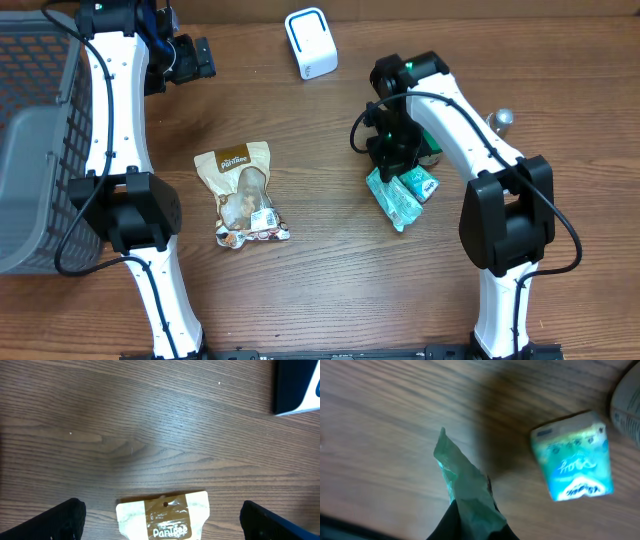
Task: Scan the item barcode
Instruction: 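Carry the tissue pack right and lower it near the mint-green box, then open the right gripper and release the tissue pack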
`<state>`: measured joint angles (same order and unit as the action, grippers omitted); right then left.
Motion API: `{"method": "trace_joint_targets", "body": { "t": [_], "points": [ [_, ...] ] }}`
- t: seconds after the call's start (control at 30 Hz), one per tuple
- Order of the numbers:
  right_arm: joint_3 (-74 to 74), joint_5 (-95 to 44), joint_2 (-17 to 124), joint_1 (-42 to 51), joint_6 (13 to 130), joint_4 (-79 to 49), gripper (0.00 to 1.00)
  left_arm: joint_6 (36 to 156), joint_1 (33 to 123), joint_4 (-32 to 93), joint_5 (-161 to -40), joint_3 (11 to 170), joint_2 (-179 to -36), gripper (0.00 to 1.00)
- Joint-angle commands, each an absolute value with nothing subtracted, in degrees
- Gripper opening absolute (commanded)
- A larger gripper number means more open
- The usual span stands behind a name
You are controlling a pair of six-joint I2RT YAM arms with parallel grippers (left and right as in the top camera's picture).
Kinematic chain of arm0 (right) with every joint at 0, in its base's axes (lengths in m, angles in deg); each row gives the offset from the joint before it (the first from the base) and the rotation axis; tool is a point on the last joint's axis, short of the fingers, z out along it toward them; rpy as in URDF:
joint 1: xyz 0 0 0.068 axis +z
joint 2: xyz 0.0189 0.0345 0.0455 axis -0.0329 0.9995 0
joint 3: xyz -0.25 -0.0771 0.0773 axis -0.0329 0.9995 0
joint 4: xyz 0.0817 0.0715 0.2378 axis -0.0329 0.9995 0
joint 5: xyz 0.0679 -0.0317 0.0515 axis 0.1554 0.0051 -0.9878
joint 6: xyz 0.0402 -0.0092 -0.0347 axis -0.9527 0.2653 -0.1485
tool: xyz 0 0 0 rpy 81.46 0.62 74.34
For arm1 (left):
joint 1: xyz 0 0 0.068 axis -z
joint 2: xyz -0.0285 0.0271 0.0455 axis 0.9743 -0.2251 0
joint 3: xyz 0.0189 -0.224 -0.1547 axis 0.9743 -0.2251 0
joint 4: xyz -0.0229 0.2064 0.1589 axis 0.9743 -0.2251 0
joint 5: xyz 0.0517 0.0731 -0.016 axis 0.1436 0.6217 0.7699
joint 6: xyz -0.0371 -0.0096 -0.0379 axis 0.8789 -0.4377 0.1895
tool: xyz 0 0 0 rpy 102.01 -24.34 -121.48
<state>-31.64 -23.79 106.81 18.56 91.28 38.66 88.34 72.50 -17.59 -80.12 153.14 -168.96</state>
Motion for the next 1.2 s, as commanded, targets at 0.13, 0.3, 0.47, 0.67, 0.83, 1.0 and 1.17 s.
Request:
{"method": "trace_joint_targets", "body": {
  "t": [0.13,0.3,0.47,0.67,0.83,1.0,1.17],
  "points": [
    [-26.64,-17.74,106.77,18.50,89.16,30.81,0.62,88.50,72.87,-17.52,-79.75,154.21,-168.83,1.00],
    [-26.64,-25.17,106.77,18.74,81.99,25.04,0.64,88.50,72.87,-17.52,-79.73,154.21,-168.83,1.00],
    [-26.64,-35.03,106.77,19.37,82.02,24.87,0.50,88.50,72.87,-17.52,-79.73,154.21,-168.83,1.00],
    [-26.51,-36.01,106.77,23.76,81.97,26.79,0.45,88.50,72.87,-17.52,-79.75,154.21,-168.83,1.00],
    [-24.10,-35.97,106.77,27.39,81.93,25.13,0.46,88.50,72.87,-17.54,-79.73,154.21,-168.83,1.00],
    [-21.26,-31.58,106.77,29.58,80.44,23.47,0.46,88.50,72.87,-17.52,-79.75,154.21,-168.83,1.00],
    [-19.78,-22.31,106.77,29.49,80.44,23.78,0.47,88.50,72.87,-17.52,-79.75,154.21,-168.83,1.00]
  ]
}}
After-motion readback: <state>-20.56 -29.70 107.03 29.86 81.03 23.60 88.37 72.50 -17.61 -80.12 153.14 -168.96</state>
